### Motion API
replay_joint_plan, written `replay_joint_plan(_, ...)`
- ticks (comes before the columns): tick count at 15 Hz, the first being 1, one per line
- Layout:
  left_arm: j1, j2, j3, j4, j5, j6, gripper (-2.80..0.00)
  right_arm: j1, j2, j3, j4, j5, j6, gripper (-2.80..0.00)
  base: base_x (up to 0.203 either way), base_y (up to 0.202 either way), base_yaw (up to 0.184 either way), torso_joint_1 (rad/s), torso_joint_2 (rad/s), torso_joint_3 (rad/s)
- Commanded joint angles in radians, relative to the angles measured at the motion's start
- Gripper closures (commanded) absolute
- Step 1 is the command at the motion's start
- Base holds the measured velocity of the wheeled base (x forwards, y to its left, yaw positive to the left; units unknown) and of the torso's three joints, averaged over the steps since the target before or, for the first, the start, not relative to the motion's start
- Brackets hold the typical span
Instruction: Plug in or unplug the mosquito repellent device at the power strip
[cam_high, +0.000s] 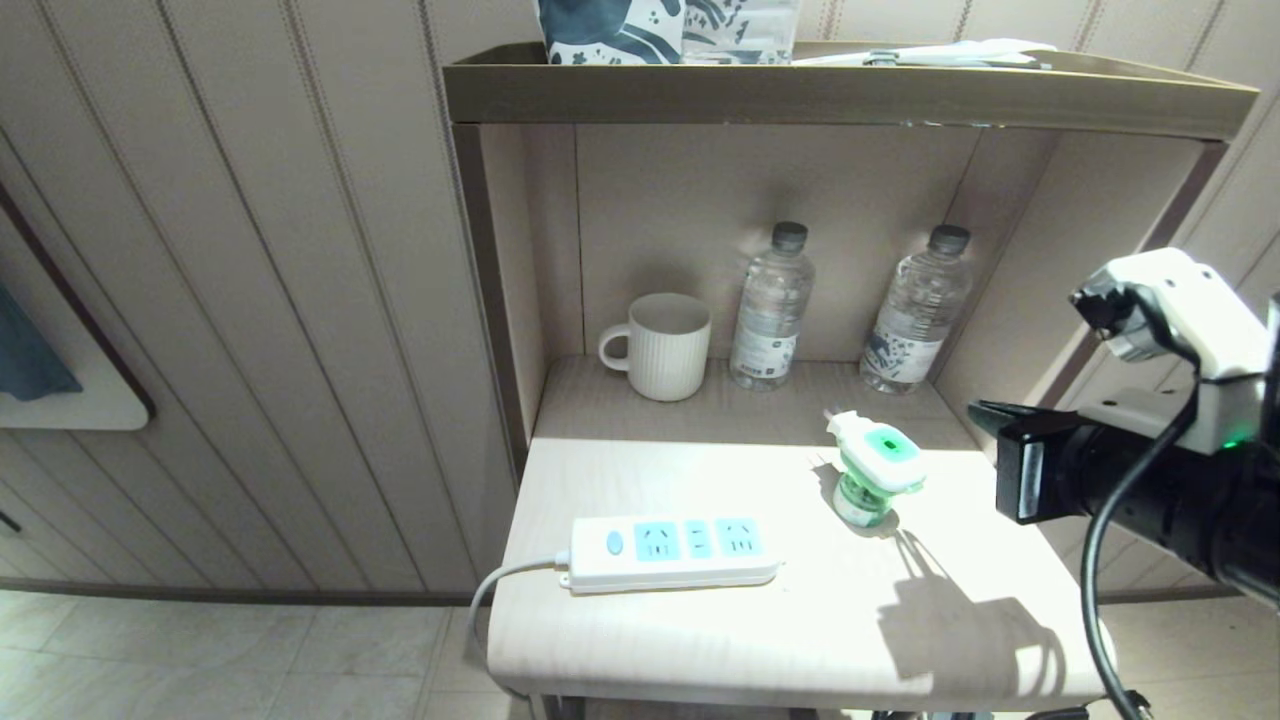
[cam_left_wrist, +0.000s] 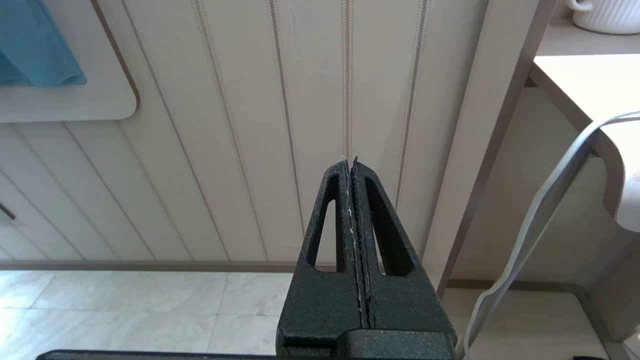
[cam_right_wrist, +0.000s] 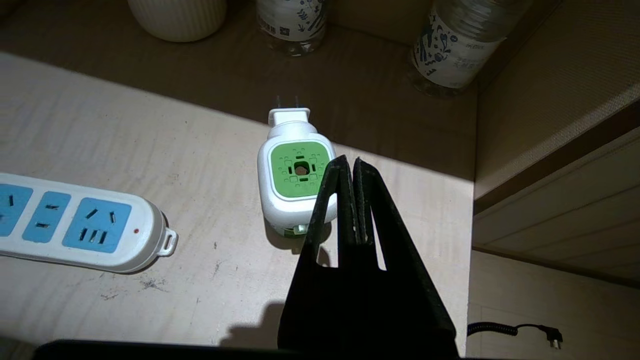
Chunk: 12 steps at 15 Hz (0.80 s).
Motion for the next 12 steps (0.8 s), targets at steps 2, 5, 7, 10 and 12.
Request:
replay_joint_plan(2,0.000,0.000,0.000,-0.002,0.000,0.000,0.00,0.017,-0.002,0.016,0.001,0.004,0.001,0.00,0.000,0.000,0.000,0.000,0.00,0.000)
replay_joint_plan(5,0.000,0.000,0.000,-0.002,0.000,0.000,0.00,0.026,-0.003,0.036,-0.004,0.004,-0.002,0.00,0.000,0.000,0.000,0.000,0.00,0.000)
replay_joint_plan(7,0.000,0.000,0.000,-0.002,0.000,0.000,0.00,0.029,-0.002,0.032,-0.003,0.014,-0.003,0.00,0.000,0.000,0.000,0.000,0.00,0.000)
replay_joint_plan(10,0.000,0.000,0.000,-0.002,0.000,0.000,0.00,0.040,0.000,0.041,-0.004,0.021,-0.001,0.00,0.000,0.000,0.000,0.000,0.00,0.000)
replay_joint_plan(12,0.000,0.000,0.000,-0.002,0.000,0.000,0.00,0.039,0.000,0.037,-0.004,0.021,0.001,0.00,0.000,0.000,0.000,0.000,0.00,0.000)
